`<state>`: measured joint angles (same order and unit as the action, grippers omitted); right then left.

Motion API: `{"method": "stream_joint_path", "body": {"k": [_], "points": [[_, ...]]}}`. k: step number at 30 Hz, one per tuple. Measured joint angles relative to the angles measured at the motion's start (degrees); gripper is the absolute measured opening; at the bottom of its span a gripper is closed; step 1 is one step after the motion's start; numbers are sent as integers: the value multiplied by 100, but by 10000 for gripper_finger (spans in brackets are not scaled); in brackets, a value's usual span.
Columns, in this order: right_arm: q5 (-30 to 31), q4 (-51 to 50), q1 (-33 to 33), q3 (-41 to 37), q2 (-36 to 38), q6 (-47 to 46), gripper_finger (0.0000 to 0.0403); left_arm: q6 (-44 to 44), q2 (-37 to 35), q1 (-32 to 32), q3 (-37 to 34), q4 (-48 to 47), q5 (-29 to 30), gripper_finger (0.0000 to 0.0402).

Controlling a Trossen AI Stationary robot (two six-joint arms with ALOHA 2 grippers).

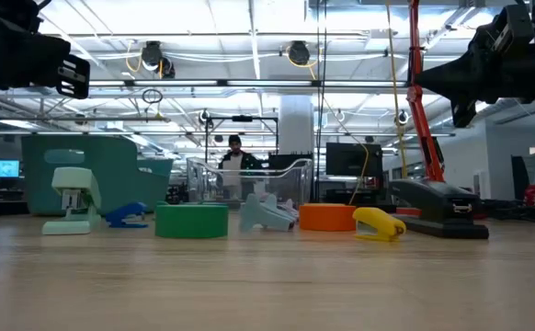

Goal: Pick and place Stapler, Stapler remover, tape

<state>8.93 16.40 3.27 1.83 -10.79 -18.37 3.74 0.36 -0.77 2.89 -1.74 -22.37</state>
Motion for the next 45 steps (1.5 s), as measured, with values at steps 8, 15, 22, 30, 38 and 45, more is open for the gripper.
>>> {"method": "stream_joint_path", "body": {"k": [8,15,22,30,38,45], "points": [[0,0,0,-2,0,0,4,0,0,0,0,0,0,24],[413,278,11,-1,-9,-13,4,0,0,1,-1,0,0,24],[452,566,9,-2,-11,-44,4,18,2,2,0,0,-1,24],[452,698,7,-2,-11,-146,4,81,2,2,0,139,36,24],[452,873,7,-2,-11,-783,4,205,2,0,0,1187,980,24],[451,911,7,-2,-11,-1247,4,-568,2,0,0,917,1889,24]]}}
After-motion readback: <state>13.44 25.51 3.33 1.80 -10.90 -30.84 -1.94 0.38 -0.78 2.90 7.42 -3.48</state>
